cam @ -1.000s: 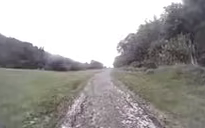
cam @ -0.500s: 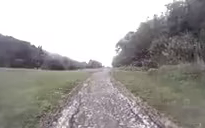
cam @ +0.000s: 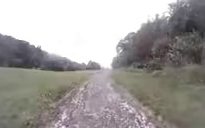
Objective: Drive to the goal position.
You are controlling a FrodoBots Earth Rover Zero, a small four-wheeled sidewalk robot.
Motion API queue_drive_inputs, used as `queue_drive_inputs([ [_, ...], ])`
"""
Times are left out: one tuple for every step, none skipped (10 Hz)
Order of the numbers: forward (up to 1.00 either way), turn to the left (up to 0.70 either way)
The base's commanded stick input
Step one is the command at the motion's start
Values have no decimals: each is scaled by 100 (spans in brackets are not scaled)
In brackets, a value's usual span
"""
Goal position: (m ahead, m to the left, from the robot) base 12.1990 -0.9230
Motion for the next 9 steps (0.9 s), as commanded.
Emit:
queue_drive_inputs([
  [85,0],
  [85,0],
  [85,0],
  [85,0],
  [85,0],
  [85,0],
  [85,0],
  [85,0],
  [85,0],
])
